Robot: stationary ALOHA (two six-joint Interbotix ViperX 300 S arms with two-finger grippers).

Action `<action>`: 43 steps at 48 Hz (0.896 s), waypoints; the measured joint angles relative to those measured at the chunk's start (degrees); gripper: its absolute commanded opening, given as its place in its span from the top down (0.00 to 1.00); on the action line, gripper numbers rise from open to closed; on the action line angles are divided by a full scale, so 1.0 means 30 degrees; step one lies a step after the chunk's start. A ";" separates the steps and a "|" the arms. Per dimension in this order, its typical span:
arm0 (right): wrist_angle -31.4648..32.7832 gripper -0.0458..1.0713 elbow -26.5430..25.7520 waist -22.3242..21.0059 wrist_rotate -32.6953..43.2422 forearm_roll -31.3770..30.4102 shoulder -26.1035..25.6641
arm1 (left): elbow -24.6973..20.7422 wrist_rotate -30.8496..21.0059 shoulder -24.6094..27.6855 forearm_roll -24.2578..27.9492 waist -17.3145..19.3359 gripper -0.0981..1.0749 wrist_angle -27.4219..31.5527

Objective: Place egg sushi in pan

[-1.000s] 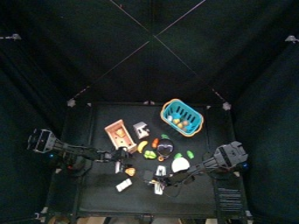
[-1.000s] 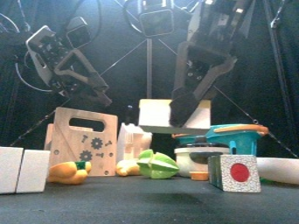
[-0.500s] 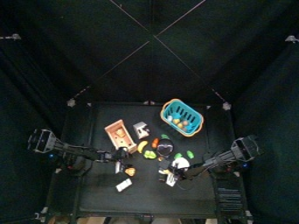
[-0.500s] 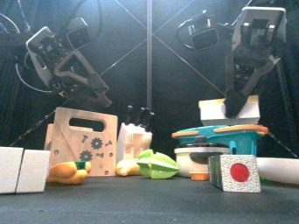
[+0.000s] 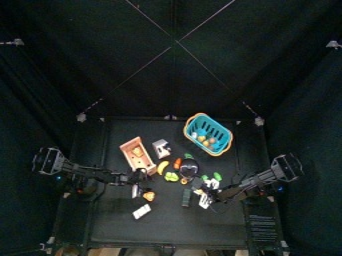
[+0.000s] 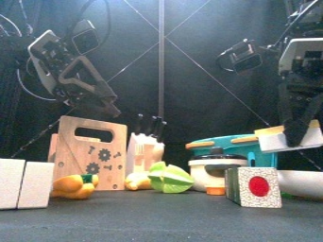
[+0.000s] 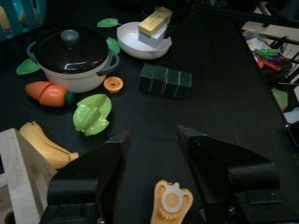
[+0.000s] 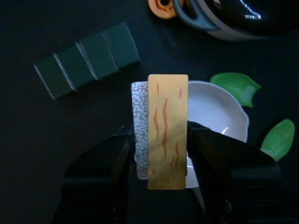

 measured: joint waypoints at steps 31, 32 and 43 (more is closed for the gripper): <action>-0.1992 0.38 0.2549 0.0029 0.4307 -0.2168 -0.0469 | 0.0000 0.0000 0.0293 0.0029 0.0029 0.20 0.0000; -0.2021 0.38 0.2549 0.0029 0.4336 -0.2168 -0.0381 | 0.0000 0.0000 0.0293 0.0000 0.0029 0.20 0.0000; -0.2051 0.33 0.2549 0.0000 0.4336 -0.2168 0.0293 | 0.0000 0.0000 0.0293 0.0000 0.0029 0.20 0.0000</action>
